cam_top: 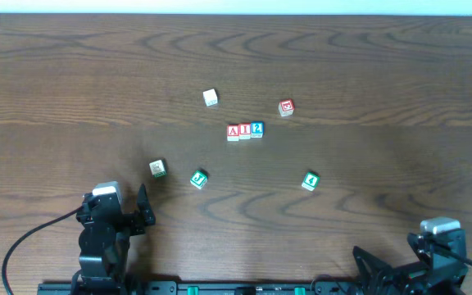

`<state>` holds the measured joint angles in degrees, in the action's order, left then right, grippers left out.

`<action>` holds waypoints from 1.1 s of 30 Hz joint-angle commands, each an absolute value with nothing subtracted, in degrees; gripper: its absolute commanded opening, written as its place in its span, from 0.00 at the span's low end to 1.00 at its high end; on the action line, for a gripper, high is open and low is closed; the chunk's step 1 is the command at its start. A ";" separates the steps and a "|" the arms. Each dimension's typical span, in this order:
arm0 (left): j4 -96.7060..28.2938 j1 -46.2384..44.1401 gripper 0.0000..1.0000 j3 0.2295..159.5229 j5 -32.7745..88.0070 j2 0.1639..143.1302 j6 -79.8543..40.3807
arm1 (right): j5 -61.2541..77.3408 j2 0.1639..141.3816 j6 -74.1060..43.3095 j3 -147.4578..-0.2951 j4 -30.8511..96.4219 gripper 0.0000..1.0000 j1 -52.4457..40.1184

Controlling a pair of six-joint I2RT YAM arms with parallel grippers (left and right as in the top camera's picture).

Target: Spell out Ai2

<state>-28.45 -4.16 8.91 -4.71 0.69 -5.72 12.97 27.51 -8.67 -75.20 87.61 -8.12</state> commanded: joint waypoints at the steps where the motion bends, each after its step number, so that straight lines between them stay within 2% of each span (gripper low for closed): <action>1: -28.40 -3.77 0.95 7.86 -5.04 0.25 -4.86 | 12.43 27.38 -8.08 -75.09 87.70 0.99 -7.79; 12: -28.40 -3.77 0.95 7.88 -5.04 0.25 -4.86 | 11.73 27.38 -7.75 -75.09 87.53 0.99 -7.79; 17: -28.40 -3.77 0.95 7.88 -5.04 0.25 -4.86 | 7.44 27.27 -5.13 -72.49 80.27 0.99 -7.79; 25: -28.40 -3.77 0.95 7.88 -5.04 0.25 -4.86 | 7.25 14.22 2.81 -50.57 56.29 0.99 -3.70; 33: -28.40 -3.77 0.95 7.88 -5.04 0.25 -4.86 | 5.96 2.70 4.82 -31.73 47.94 0.99 -1.04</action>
<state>-28.42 -4.16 8.91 -4.71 0.62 -5.72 7.35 4.89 3.09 -35.48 48.69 -1.76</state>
